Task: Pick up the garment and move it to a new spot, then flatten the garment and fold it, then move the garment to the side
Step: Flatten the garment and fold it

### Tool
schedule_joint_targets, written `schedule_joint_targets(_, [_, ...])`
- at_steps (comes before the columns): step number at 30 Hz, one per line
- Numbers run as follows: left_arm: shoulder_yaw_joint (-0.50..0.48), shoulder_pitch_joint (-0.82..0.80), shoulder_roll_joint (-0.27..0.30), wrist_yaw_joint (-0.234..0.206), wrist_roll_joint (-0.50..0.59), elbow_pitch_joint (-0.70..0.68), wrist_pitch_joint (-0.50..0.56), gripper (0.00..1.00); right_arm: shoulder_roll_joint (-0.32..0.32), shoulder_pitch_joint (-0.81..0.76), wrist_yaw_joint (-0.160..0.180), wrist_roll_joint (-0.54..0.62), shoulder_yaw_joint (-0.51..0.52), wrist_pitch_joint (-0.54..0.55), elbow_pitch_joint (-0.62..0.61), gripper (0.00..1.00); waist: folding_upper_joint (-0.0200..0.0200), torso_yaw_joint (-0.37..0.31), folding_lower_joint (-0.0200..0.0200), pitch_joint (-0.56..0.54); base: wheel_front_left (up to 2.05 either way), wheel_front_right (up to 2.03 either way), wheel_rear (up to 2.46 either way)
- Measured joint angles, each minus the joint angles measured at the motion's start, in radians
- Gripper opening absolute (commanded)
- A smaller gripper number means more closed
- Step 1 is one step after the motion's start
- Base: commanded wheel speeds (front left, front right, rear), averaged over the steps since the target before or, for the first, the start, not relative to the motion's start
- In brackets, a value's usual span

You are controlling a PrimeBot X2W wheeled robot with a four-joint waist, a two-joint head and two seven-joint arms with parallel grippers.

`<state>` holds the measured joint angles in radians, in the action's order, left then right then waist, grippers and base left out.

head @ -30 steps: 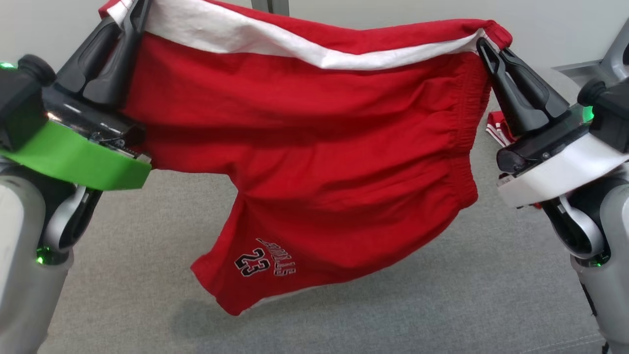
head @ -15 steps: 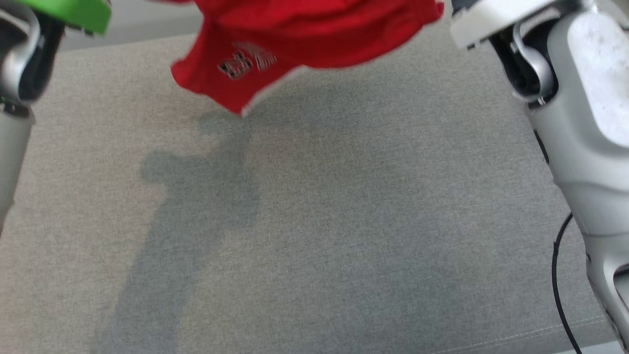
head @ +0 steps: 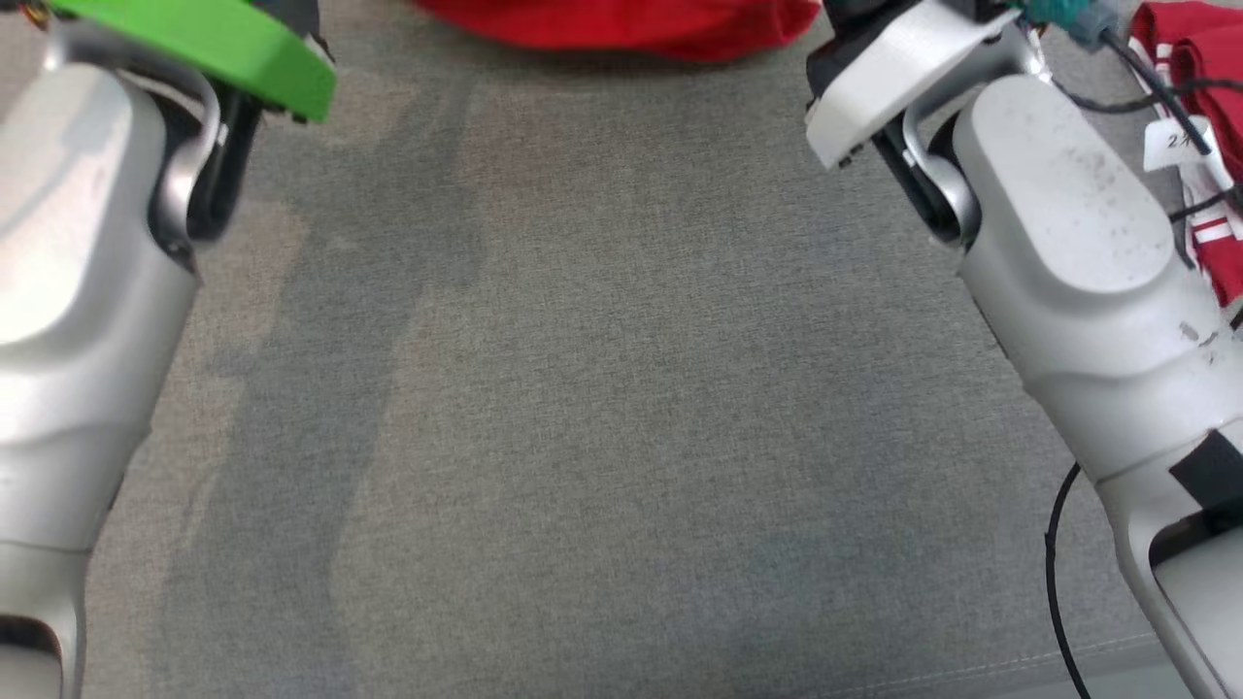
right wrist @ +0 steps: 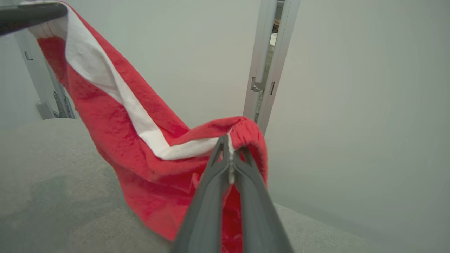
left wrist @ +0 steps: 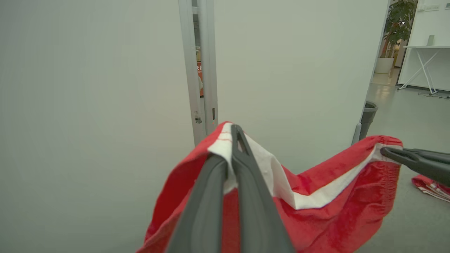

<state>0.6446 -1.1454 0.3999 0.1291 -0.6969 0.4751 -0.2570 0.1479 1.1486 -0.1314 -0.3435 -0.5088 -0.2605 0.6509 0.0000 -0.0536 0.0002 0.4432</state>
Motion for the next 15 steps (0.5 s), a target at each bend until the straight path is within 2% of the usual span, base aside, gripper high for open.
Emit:
schedule_joint_targets(4, [-0.016,0.108,0.014,0.000,-0.033,-0.063,-0.004,0.00,0.019,-0.093,0.000,-0.006,0.003,-0.001,-0.067,0.00,0.0000,0.015,-0.0001,0.008,0.00,0.00,0.00])
schedule_joint_targets(10, [-0.134,0.323,0.026,0.000,-0.008,-0.217,-0.004,0.00,0.032,-0.258,0.000,0.000,0.042,-0.001,-0.211,0.00,0.0000,0.013,-0.0001,-0.021,0.00,0.00,0.00])
schedule_joint_targets(15, [-0.224,0.504,0.006,0.000,0.030,-0.340,-0.005,0.00,0.046,-0.423,0.000,0.012,0.072,-0.001,-0.328,0.00,0.0000,0.013,-0.0002,-0.069,0.00,0.00,0.00])
